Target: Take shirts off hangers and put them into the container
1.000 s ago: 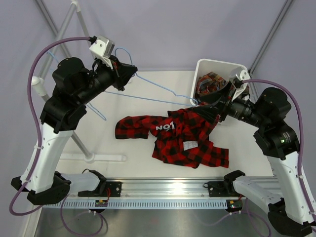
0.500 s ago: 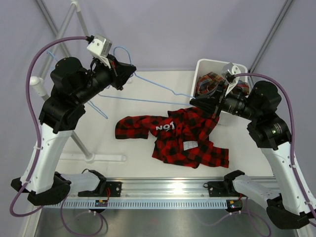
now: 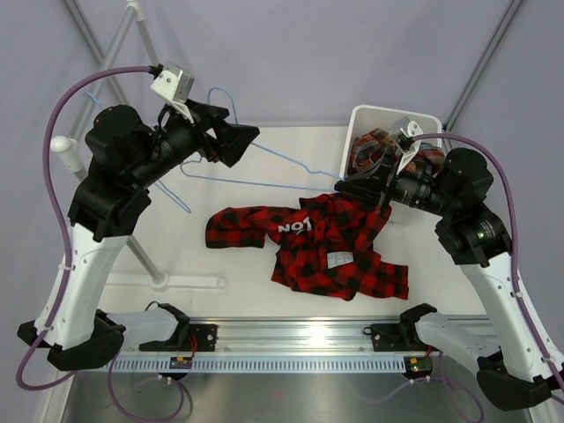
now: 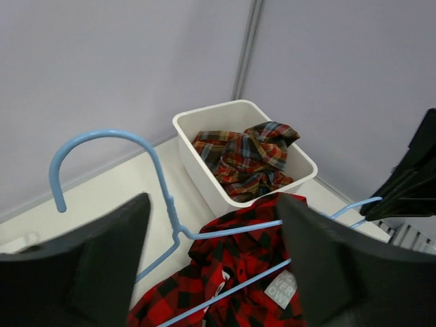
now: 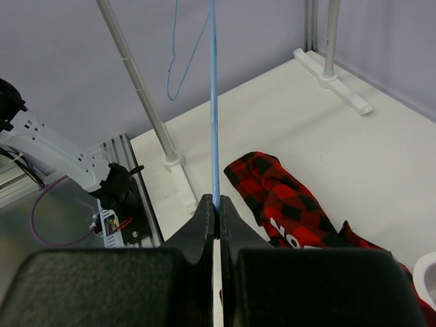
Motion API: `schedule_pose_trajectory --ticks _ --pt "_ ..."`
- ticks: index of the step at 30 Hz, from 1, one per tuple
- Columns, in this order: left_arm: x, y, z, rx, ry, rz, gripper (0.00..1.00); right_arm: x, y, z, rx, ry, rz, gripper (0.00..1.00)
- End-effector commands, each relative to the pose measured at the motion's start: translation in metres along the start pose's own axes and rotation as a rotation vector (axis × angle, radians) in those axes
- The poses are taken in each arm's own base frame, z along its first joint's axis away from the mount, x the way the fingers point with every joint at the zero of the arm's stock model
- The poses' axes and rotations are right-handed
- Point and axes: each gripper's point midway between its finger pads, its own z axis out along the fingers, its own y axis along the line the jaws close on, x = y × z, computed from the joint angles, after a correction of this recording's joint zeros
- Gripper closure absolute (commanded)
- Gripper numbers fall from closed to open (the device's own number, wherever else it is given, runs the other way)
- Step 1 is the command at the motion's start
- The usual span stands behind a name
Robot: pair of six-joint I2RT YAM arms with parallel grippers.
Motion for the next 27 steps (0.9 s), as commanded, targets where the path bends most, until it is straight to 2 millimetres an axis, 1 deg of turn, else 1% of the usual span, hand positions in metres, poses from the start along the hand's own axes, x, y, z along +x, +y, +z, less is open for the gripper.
schedule_pose_trajectory --ticks 1,2,3,6,7,9,10,12,13,14,16,17,18,20,21,22,23,24,25,26,27 --pt "-0.022 -0.023 -0.010 0.106 -0.072 -0.005 0.12 -0.015 0.004 -0.004 0.017 -0.059 -0.035 1.00" --pt "-0.024 -0.026 -0.012 0.120 -0.081 -0.008 0.01 -0.015 0.004 -0.005 0.021 -0.063 -0.036 1.00" --pt "-0.028 -0.030 -0.019 0.133 -0.097 -0.011 0.01 -0.018 0.004 -0.006 0.028 -0.072 -0.038 1.00" --pt "-0.028 -0.038 -0.027 0.165 -0.113 -0.018 0.01 -0.022 0.002 -0.006 0.046 -0.083 -0.039 1.00" --pt "-0.031 -0.045 -0.037 0.192 -0.127 -0.016 0.01 -0.024 0.000 -0.007 0.063 -0.090 -0.037 1.00" --pt "-0.032 -0.054 -0.044 0.235 -0.134 -0.023 0.01 -0.028 -0.003 -0.006 0.078 -0.100 -0.040 1.00" --pt "-0.033 -0.066 -0.053 0.296 -0.132 -0.020 0.01 -0.030 -0.004 -0.007 0.086 -0.106 -0.041 1.00" --pt "-0.033 -0.081 -0.061 0.379 -0.137 -0.039 0.01 -0.033 -0.006 -0.005 0.095 -0.109 -0.037 1.00" --pt "-0.034 -0.093 -0.073 0.440 -0.141 -0.035 0.01 -0.036 -0.006 -0.005 0.097 -0.112 -0.037 1.00" --pt "-0.029 -0.095 -0.074 0.457 -0.135 -0.048 0.01 -0.037 -0.006 -0.005 0.094 -0.112 -0.038 1.00" --pt "-0.024 -0.101 -0.084 0.487 -0.130 -0.072 0.01 -0.039 -0.005 -0.003 0.084 -0.115 -0.038 1.00" --pt "-0.028 -0.108 -0.099 0.507 -0.162 -0.060 0.01 -0.041 -0.005 -0.002 0.078 -0.120 -0.043 1.00" --pt "-0.014 -0.108 -0.099 0.518 -0.134 -0.090 0.01 -0.040 -0.007 0.002 0.072 -0.113 -0.043 1.00" --pt "-0.009 -0.117 -0.112 0.572 -0.141 -0.093 0.01 -0.045 -0.005 0.007 0.042 -0.114 -0.058 1.00" --pt "0.000 -0.120 -0.123 0.588 -0.136 -0.113 0.01 -0.041 -0.012 0.017 0.029 -0.092 -0.051 1.00" --pt "0.003 -0.121 -0.128 0.585 -0.143 -0.120 0.01 -0.047 -0.007 0.020 -0.011 -0.099 -0.076 1.00" --pt "0.008 -0.119 -0.133 0.565 -0.142 -0.132 0.01 -0.042 -0.015 0.032 -0.019 -0.078 -0.066 1.00" --pt "0.010 -0.121 -0.152 0.558 -0.171 -0.119 0.01 -0.042 -0.019 0.039 -0.027 -0.073 -0.073 1.00" --pt "0.023 -0.113 -0.148 0.514 -0.152 -0.141 0.01 -0.048 -0.014 0.046 -0.054 -0.077 -0.093 1.00" --pt "0.038 -0.109 -0.149 0.484 -0.103 -0.165 0.01 -0.041 -0.023 0.062 -0.066 -0.046 -0.102 1.00" --pt "0.047 -0.108 -0.154 0.473 -0.081 -0.175 0.01 -0.038 -0.023 0.070 -0.092 -0.029 -0.113 1.00"
